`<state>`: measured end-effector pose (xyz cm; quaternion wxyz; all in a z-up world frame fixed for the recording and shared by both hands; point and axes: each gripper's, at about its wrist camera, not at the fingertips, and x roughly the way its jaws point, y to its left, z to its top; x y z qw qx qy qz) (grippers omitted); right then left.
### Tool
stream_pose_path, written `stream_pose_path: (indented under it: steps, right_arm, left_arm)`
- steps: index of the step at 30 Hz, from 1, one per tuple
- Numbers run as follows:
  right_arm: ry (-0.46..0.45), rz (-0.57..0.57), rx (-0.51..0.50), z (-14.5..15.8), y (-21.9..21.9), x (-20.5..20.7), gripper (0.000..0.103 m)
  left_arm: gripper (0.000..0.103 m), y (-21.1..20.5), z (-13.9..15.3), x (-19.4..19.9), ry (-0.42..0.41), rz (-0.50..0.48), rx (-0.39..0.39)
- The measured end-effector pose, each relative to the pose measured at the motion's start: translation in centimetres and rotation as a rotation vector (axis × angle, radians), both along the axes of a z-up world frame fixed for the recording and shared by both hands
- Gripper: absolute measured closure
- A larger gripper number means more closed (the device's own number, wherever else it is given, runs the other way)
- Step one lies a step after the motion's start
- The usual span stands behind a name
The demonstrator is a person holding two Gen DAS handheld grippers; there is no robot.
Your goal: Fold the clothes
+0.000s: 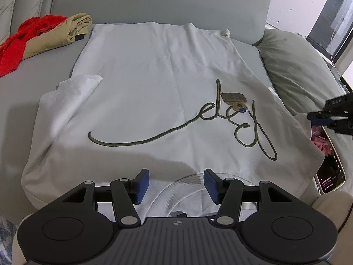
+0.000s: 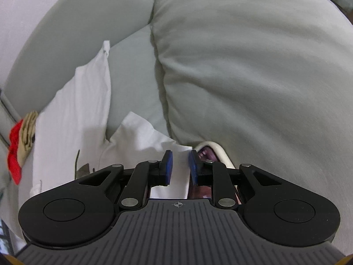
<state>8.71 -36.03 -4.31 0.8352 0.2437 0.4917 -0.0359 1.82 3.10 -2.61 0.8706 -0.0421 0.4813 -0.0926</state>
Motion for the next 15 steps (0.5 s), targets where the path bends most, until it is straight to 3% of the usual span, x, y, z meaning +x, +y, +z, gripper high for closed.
stream_pose_path:
  steps: [4, 6, 7, 15]
  right_arm:
    - [-0.010, 0.061, -0.083, 0.0, 1.3, 0.8, 0.081]
    - [-0.026, 0.089, -0.154, 0.2, 2.0, 0.8, 0.097]
    - [-0.037, 0.097, -0.186, 0.4, 2.3, 0.7, 0.099]
    - [-0.173, -0.009, -0.292, 3.7, 1.5, -2.3, 0.103]
  left_arm:
    - [0.048, -0.1, -0.1, -0.3, 0.000, -0.009, -0.002]
    - [0.048, -0.1, -0.1, -0.4, 0.001, -0.011, -0.005]
    - [0.048, -0.1, -0.1, -0.4, 0.000, -0.011, -0.007]
    - [0.048, -0.8, -0.3, -0.8, -0.015, -0.046, -0.010]
